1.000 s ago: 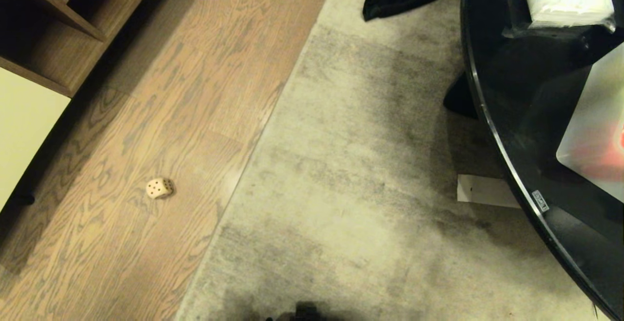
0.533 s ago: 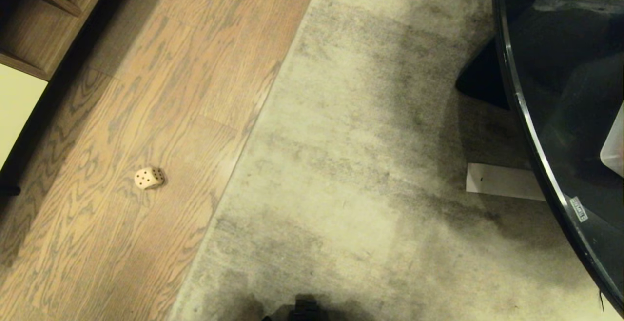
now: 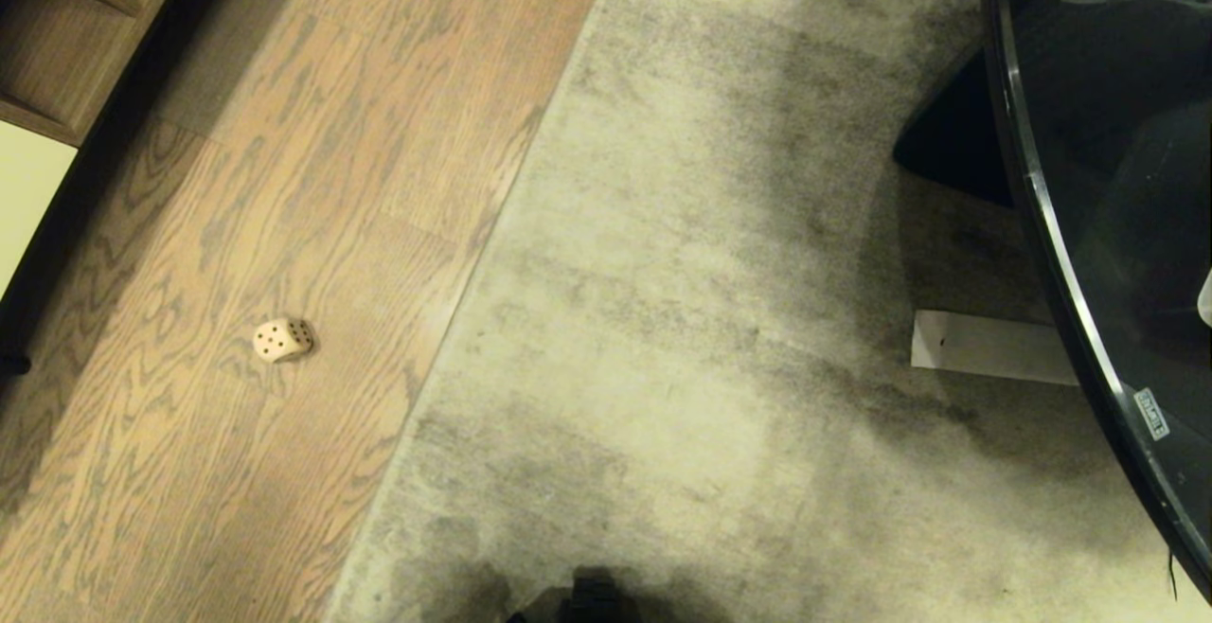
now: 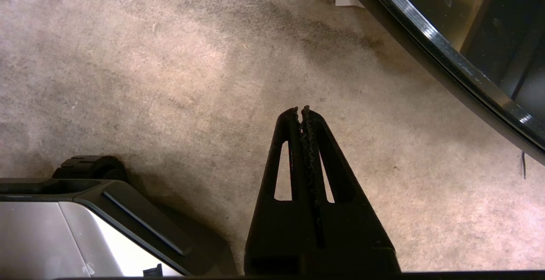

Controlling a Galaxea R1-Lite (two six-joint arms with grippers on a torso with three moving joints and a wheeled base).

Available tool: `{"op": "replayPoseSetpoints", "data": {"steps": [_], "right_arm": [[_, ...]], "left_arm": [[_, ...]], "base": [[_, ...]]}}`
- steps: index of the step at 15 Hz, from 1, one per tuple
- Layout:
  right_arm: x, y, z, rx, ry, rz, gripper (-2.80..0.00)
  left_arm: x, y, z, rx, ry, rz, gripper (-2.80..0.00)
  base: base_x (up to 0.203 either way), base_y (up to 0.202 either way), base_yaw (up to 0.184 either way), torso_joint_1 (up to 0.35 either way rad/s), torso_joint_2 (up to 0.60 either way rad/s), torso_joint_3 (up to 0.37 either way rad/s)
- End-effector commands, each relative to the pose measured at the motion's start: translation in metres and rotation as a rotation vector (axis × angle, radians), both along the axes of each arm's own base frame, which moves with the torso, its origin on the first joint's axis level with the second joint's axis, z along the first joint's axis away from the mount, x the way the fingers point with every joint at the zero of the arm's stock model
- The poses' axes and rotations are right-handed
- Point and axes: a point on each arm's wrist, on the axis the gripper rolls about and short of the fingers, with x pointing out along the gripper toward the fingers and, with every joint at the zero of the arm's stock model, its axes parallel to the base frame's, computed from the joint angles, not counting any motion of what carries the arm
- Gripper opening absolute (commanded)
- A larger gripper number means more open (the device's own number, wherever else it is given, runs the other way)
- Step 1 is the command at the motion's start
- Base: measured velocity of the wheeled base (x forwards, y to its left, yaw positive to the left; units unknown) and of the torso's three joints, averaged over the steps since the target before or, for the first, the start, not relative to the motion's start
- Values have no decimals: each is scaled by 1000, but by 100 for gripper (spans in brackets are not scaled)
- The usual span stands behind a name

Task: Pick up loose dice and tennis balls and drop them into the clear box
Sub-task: Pick up toys out of the box

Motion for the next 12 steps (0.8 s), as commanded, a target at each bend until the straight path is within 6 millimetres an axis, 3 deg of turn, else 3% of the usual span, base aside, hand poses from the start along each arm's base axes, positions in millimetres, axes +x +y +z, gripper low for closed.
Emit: {"op": "replayPoseSetpoints", "data": {"steps": [1, 9, 12], "right_arm": [[0, 0, 0, 0, 1, 1, -280], [0, 0, 0, 0, 1, 1, -280], [0, 0, 0, 0, 0, 0, -280]], "left_arm": [[0, 0, 0, 0, 1, 0, -280], [-1, -1, 1, 169, 33, -24, -280], [3, 0, 49, 144, 21, -13, -280]], "base": [[0, 0, 0, 0, 0, 0], [0, 0, 0, 0, 0, 0], [0, 0, 0, 0, 0, 0]]}}
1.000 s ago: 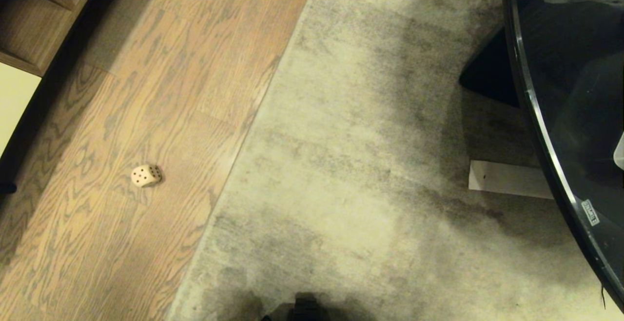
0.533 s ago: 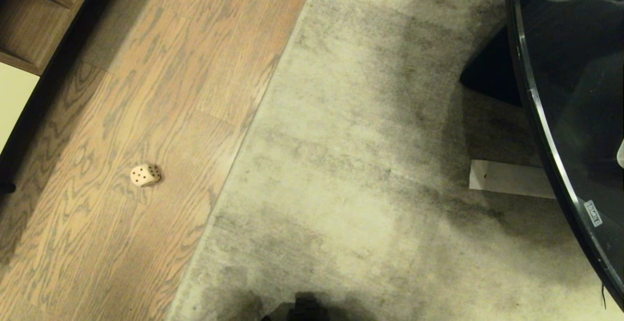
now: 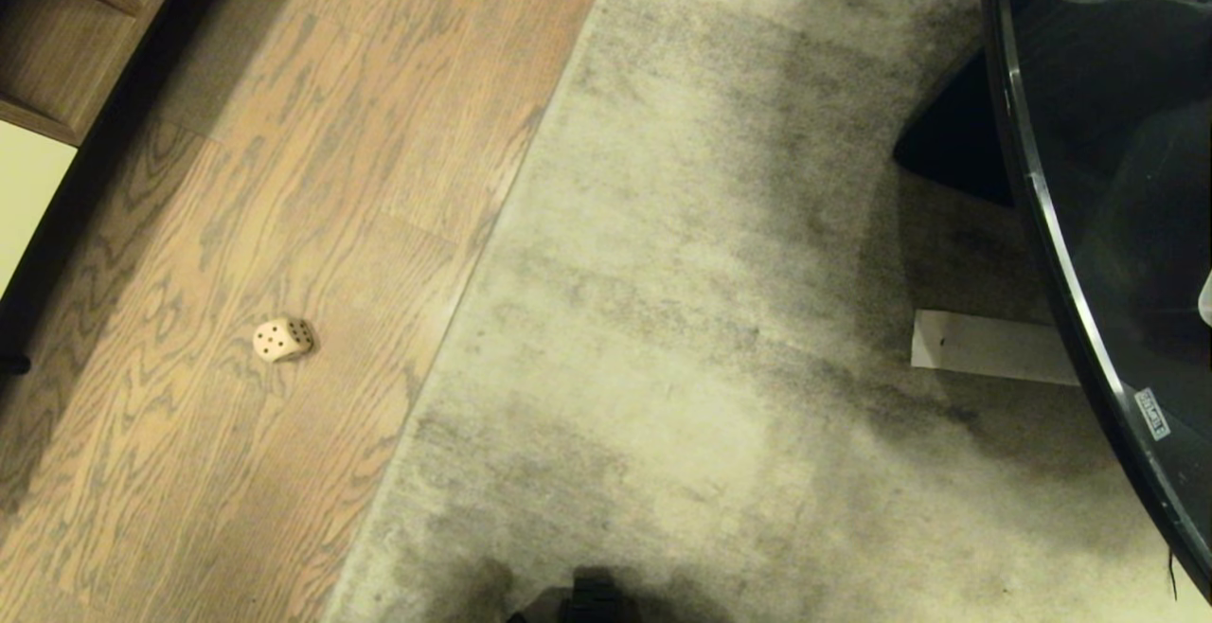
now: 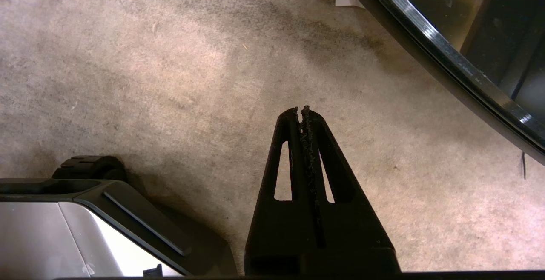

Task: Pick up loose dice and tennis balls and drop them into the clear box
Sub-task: Pick up toys out of the box

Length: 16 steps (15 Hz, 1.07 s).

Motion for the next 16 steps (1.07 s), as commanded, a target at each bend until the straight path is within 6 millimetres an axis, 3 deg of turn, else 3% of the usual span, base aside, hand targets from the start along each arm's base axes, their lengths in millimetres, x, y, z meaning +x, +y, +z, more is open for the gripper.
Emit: {"op": "replayPoseSetpoints", "data": {"steps": [1, 4, 6, 7, 9, 11, 16], "right_arm": [[0, 0, 0, 0, 1, 1, -280], [0, 0, 0, 0, 0, 1, -280], [0, 0, 0, 0, 1, 1, -280], [0, 0, 0, 0, 0, 1, -280], [0, 0, 0, 0, -1, 1, -280], [0, 0, 0, 0, 0, 2, -280], [0, 0, 0, 0, -1, 1, -280]], "left_arm": [[16, 0, 52, -46, 49, 10, -280], [80, 2, 126, -137, 150, 71, -280], [147, 9, 150, -185, 225, 140, -280], [179, 16, 152, -203, 252, 176, -280], [248, 37, 138, -236, 299, 251, -280], [302, 62, 110, -260, 314, 314, -280], [390, 123, 33, -282, 262, 418, -280]], "base": [[0, 0, 0, 0, 0, 0], [0, 0, 0, 0, 0, 0], [0, 0, 0, 0, 0, 0], [0, 0, 0, 0, 0, 0], [0, 0, 0, 0, 0, 0], [0, 0, 0, 0, 0, 0], [0, 0, 0, 0, 0, 0]]}}
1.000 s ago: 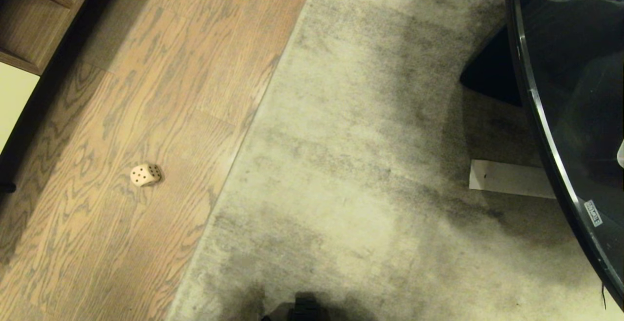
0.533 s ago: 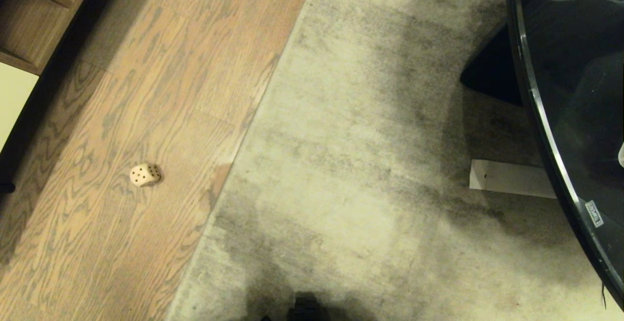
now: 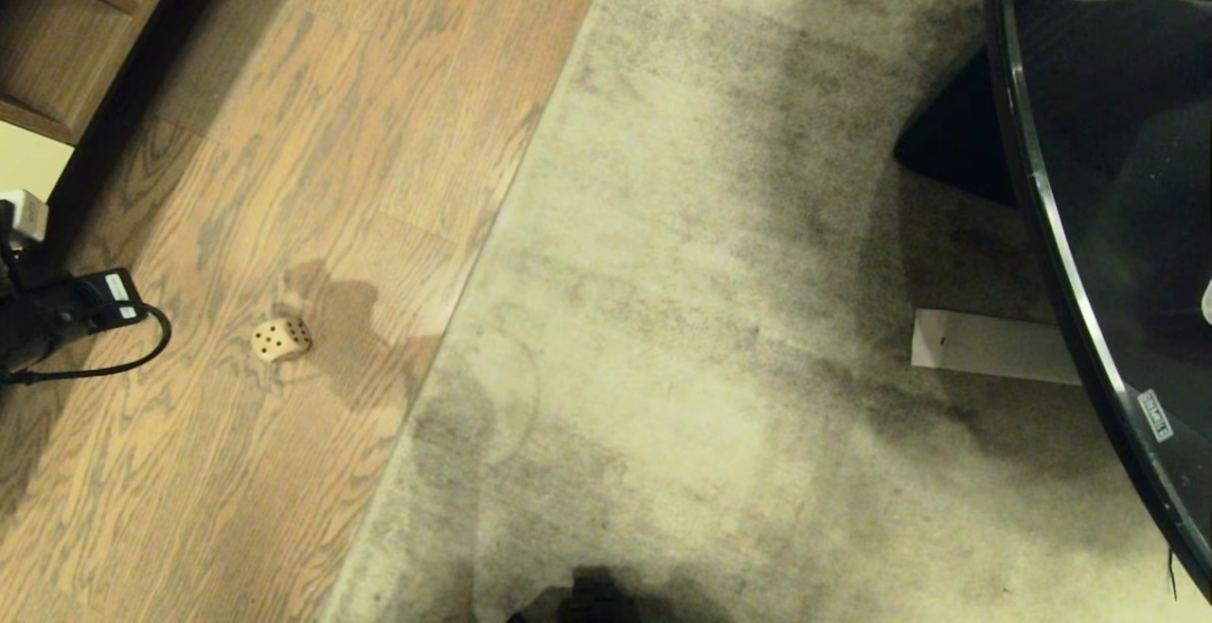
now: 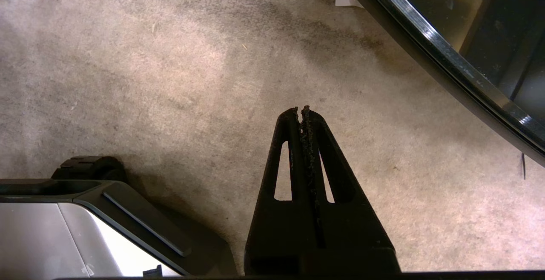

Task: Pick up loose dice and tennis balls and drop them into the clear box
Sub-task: Pick up toys out of the box

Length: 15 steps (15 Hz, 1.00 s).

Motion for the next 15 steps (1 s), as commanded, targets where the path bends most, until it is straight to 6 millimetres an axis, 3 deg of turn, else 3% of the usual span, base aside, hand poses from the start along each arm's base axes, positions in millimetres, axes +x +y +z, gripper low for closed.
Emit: {"op": "replayPoseSetpoints", "data": {"steps": [1, 3, 5, 6, 7, 11, 15], "right_arm": [[0, 0, 0, 0, 1, 1, -280], [0, 0, 0, 0, 1, 1, -280], [0, 0, 0, 0, 1, 1, -280], [0, 0, -1, 0, 4, 1, -280], [0, 0, 0, 0, 2, 0, -280], [0, 0, 0, 0, 2, 1, -280], [0, 0, 0, 0, 2, 1, -280]], "left_arm": [[51, 32, -70, -26, 71, 40, -280], [63, 40, -81, -25, 47, 47, -280], [71, 33, -79, -48, 16, 35, -280], [74, 30, -73, -76, -13, 35, -50], [74, 26, -63, -95, -49, 33, 0], [70, 1, -38, -143, -77, -12, 0], [72, -23, -44, -205, -28, -103, 0]], "base": [[0, 0, 0, 0, 0, 0], [0, 0, 0, 0, 0, 0], [0, 0, 0, 0, 0, 0], [0, 0, 0, 0, 0, 0], [0, 0, 0, 0, 0, 0], [0, 0, 0, 0, 0, 0], [0, 0, 0, 0, 0, 0]]}}
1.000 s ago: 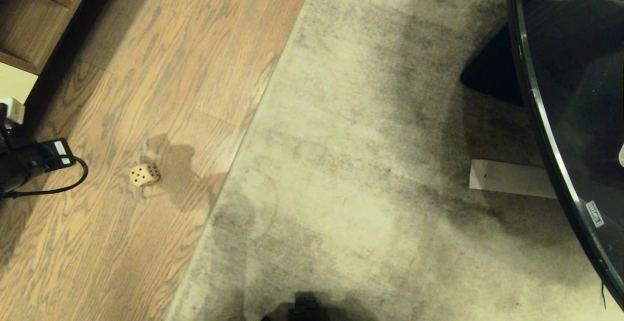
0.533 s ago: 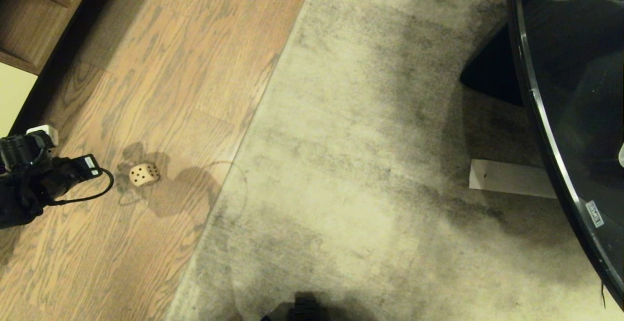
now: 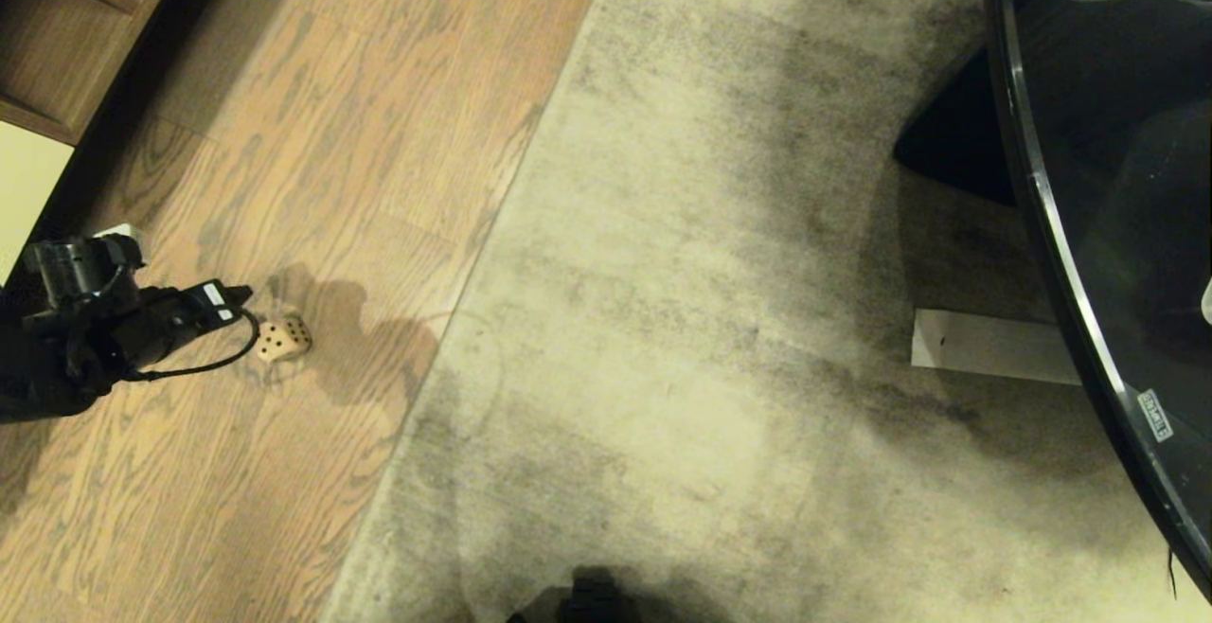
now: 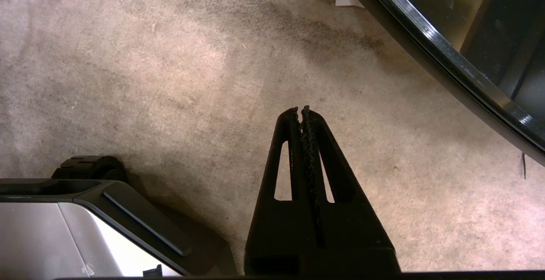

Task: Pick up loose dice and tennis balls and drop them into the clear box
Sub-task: Pick up toys out of the box

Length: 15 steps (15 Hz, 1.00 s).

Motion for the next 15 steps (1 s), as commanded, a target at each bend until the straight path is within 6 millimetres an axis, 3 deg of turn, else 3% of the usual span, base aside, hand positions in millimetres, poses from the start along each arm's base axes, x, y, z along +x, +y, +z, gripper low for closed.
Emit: {"op": "replayPoseSetpoints", "data": {"steps": [1, 15], "right_arm": [[0, 0, 0, 0, 0, 1, -280], [0, 0, 0, 0, 0, 1, -280]], "left_arm": [[0, -7, 2, -28, -6, -28, 0], [5, -10, -50, -93, 125, -59, 0]], "base": [[0, 0, 0, 0, 0, 0], [0, 0, 0, 0, 0, 0]]}}
